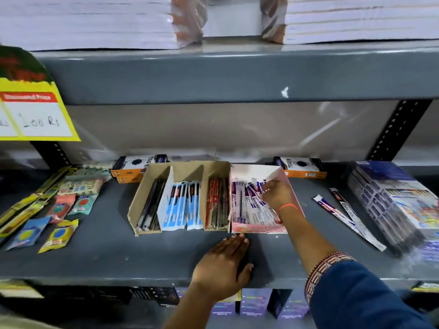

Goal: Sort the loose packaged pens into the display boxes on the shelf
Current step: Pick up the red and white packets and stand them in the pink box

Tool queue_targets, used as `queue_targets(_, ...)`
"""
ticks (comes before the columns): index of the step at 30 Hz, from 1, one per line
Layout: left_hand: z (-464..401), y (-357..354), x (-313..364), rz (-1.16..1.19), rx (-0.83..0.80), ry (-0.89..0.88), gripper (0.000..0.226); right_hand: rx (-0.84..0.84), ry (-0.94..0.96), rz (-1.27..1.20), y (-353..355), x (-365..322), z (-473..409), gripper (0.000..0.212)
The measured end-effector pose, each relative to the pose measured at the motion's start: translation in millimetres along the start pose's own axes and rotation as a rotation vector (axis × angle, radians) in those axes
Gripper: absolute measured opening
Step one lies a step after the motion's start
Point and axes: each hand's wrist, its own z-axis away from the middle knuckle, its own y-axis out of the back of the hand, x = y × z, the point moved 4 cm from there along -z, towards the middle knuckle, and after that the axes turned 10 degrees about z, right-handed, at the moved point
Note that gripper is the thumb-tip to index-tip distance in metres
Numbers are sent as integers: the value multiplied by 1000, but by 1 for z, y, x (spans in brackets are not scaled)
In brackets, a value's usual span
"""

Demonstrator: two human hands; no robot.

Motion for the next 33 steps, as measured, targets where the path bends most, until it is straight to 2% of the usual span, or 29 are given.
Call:
queue_targets(3,0,-1,4,-74,-4,-35,48,44,-16,87,-5,-1,-5,24)
queue_targets(6,0,-2,3,-117,20,-49,48,99,-19,163,-7,0,-5,29)
queue_targets(10,0,0,2,-65,6,-2,48,135,-9,105,-6,4,-4,27)
queue_targets(14,0,-3,1,32,-24,14,55,298,24,76,27,13,6,27)
queue_targets(18,-1,-5,-1,-4,-14,4,56,406,-55,101,64,45,21,25)
queue_targets(25,-2,-15,-10,-48,-89,39,55,168,-290,424,66,130,39,40)
queue_targets(33,-2,-15,-9,-20,-91,54,54,79,-156,382,63,133,31,35)
